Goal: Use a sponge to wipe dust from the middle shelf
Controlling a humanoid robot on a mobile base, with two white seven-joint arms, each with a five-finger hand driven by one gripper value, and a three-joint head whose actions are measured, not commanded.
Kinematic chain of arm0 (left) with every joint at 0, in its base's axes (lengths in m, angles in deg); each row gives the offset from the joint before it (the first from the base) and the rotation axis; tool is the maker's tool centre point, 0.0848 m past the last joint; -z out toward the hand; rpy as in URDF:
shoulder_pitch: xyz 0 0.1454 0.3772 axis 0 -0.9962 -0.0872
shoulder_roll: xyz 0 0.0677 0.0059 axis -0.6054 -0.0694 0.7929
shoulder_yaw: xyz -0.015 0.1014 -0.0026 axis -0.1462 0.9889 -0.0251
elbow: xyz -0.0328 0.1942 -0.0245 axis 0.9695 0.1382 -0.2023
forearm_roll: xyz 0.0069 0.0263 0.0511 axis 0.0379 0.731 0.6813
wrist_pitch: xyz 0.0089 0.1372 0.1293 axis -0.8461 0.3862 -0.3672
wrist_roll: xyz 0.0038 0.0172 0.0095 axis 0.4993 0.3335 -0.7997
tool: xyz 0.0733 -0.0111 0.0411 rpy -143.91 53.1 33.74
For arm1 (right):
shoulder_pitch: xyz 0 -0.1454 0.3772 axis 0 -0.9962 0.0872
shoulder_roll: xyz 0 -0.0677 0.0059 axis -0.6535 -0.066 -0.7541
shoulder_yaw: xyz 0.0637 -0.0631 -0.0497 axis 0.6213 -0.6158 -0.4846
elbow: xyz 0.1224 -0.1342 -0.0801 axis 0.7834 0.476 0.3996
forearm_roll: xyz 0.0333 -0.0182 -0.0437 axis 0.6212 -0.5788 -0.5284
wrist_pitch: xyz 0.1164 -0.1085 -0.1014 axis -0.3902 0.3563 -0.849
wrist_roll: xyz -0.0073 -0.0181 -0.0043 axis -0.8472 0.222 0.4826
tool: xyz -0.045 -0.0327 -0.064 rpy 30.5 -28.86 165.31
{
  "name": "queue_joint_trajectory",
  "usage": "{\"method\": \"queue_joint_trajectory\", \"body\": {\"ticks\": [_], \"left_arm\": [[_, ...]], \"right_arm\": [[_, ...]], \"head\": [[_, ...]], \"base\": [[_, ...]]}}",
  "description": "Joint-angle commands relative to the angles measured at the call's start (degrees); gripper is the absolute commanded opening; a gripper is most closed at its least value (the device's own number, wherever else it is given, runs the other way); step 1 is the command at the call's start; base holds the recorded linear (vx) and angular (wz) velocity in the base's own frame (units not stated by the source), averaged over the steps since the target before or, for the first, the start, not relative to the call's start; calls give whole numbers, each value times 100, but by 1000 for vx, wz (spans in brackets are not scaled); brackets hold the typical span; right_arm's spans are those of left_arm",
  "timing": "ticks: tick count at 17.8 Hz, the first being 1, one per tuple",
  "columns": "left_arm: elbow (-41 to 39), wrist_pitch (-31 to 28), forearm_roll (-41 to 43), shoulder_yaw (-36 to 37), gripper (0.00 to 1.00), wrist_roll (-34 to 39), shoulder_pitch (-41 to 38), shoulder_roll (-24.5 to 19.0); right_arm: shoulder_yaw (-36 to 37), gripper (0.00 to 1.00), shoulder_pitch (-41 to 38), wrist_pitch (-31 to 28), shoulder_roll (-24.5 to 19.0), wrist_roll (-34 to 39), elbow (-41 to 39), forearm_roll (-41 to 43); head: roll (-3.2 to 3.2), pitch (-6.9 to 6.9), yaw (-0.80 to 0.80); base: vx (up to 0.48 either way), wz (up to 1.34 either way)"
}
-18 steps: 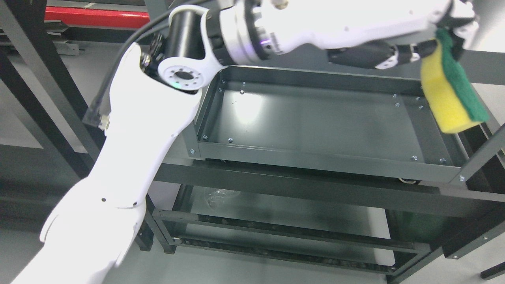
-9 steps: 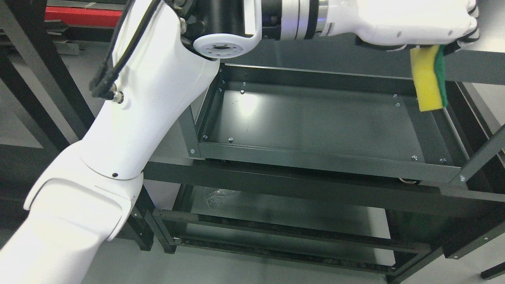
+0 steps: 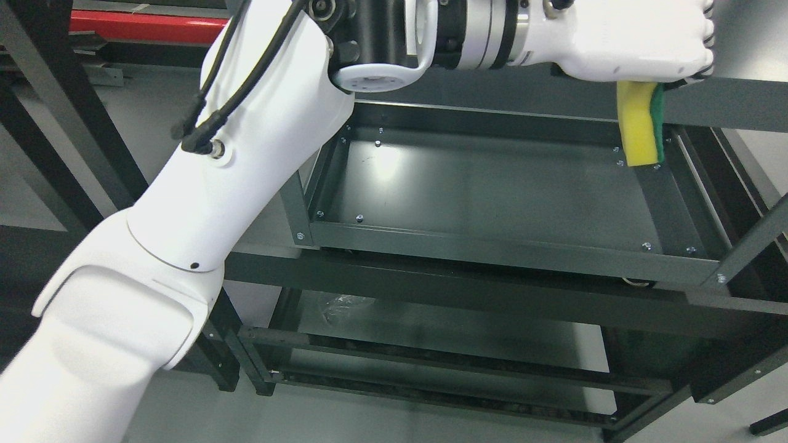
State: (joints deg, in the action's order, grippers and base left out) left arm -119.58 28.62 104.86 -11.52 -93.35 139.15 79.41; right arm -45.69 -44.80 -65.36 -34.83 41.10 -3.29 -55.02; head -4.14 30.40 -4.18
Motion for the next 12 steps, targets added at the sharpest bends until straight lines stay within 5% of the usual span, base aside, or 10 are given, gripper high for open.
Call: {"method": "queue_joint_trajectory", "body": {"ticks": [1,12], "left_arm": [[38,-1,89,-725,0,-84,-11,-200],[-464,-1,-1114,-1833,0,-945,-758,-1730]], "right_arm": [[0,100,0,-424,100,4,-100,0],[0,100,0,-416,100,4,-100,0]], "head": [[0,0,0],[0,0,0]], "base": [[0,0],[0,0]]}}
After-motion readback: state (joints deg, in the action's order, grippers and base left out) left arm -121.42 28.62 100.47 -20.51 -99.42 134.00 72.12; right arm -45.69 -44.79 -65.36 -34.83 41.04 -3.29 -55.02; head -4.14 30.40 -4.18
